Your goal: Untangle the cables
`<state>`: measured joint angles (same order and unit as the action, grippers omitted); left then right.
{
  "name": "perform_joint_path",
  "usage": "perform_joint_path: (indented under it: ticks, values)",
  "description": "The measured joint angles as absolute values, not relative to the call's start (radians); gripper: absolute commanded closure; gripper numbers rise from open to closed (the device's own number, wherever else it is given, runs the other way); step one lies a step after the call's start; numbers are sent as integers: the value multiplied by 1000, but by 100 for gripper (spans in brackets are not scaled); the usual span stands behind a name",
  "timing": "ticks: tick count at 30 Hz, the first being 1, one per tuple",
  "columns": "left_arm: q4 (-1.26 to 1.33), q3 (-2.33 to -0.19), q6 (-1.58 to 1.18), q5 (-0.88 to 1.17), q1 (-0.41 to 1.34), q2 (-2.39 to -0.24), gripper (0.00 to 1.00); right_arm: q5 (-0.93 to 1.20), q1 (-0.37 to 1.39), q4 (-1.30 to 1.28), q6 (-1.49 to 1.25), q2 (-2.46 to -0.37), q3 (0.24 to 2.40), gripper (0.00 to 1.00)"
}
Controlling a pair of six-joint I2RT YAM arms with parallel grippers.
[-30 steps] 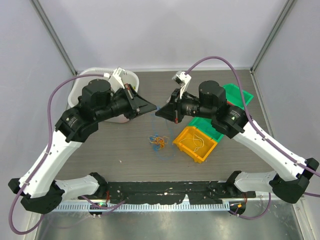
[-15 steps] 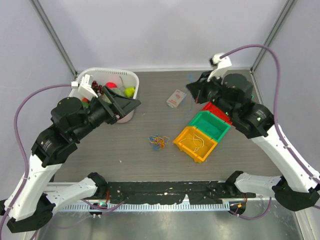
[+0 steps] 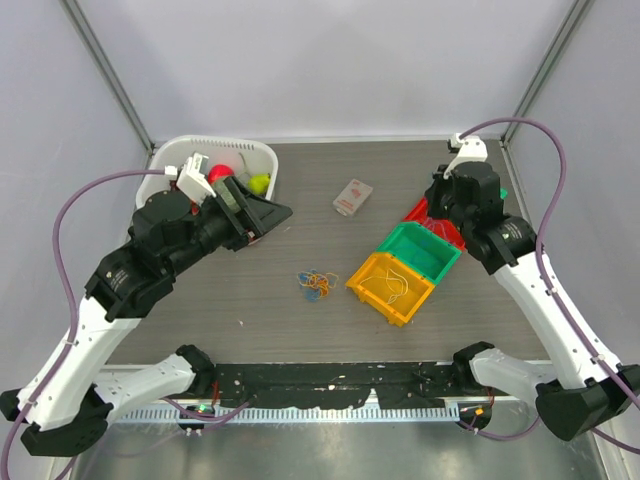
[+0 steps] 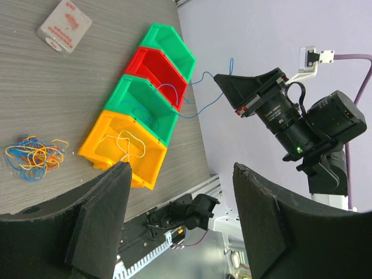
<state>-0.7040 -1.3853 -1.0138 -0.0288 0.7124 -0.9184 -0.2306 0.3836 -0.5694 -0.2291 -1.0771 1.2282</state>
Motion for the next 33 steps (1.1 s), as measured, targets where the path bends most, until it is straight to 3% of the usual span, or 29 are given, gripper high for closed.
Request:
perform_joint_path:
  ticks: [16,28,33]
  values:
    - [-677,-1371,-1015,22,712,-939,26,-274,379,-595,-216,-1038,1280,99]
    - [-667,-1308,-1029,47,712,-934,31,-308,356,-584,-225,-1052,1056,99]
    - [-661,-1253,-1038,88,712,-952,31,-231,326,-585,-239,-1185,1024,99]
